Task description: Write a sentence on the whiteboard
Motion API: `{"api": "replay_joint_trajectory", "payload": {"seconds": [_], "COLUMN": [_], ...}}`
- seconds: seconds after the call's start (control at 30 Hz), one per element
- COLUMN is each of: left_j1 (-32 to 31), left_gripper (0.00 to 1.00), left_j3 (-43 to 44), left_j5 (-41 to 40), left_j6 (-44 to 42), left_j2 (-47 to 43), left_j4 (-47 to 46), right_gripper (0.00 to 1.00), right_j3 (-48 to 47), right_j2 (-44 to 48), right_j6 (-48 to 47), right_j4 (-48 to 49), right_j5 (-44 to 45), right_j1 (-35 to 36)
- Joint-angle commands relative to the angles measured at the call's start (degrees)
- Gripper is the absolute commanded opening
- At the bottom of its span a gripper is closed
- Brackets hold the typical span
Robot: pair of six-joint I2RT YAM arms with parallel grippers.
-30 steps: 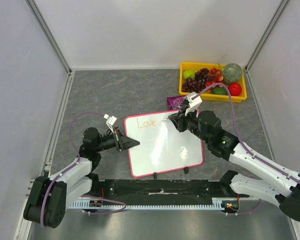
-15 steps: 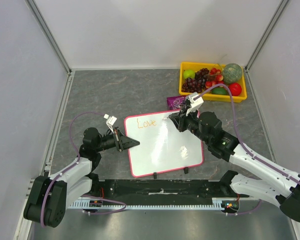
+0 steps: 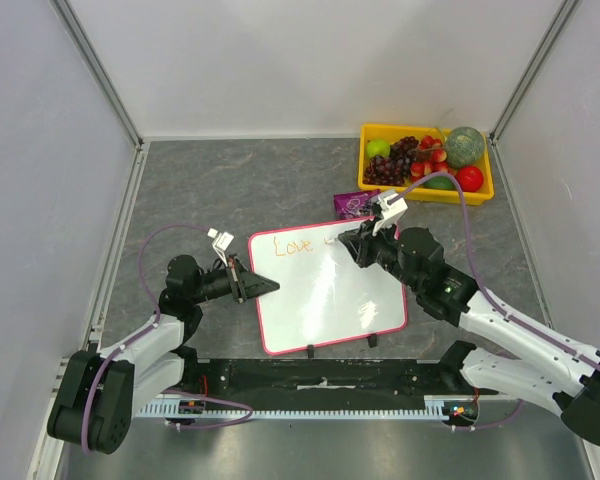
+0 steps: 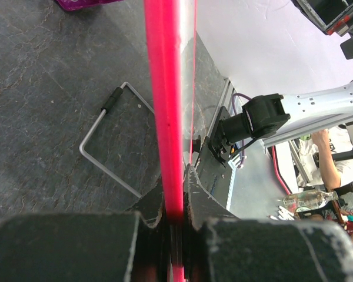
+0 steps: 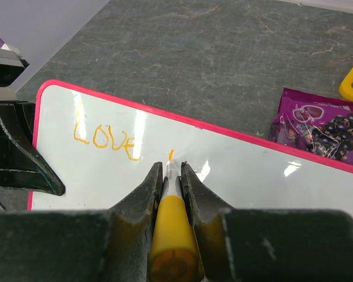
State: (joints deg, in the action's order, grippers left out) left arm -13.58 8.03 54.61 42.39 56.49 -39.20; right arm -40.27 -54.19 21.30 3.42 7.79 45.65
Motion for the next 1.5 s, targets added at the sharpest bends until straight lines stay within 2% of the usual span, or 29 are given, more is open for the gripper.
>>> {"api": "replay_joint_trajectory", "payload": {"seconds": [0.0,0.4,1.47], "left_j1": [0.14,-0.04,-0.39], "left_gripper": [0.02,0.02,0.02], "left_j3": [-1.44,-1.35,-1.35], "left_j5": [-3.02,-3.11,-3.02], "left_j6": [-8.38,-8.47,-8.64], "left_j2": [0.55,0.90,0.73], "left_j4": [0.35,0.18,0.18], "right_gripper": [0.00,0.00,0.00], "right_j3": [1.42,1.16,-3.15], "right_j2": [1.28,0.58,-1.97], "right_j6": [-0.12,-0.47,-0.47], "right_j4": [-0.96,-1.05,0.54], "right_j5": [0.21,-1.02,3.02], "right_j1": [0.23,0.23,0.23]}}
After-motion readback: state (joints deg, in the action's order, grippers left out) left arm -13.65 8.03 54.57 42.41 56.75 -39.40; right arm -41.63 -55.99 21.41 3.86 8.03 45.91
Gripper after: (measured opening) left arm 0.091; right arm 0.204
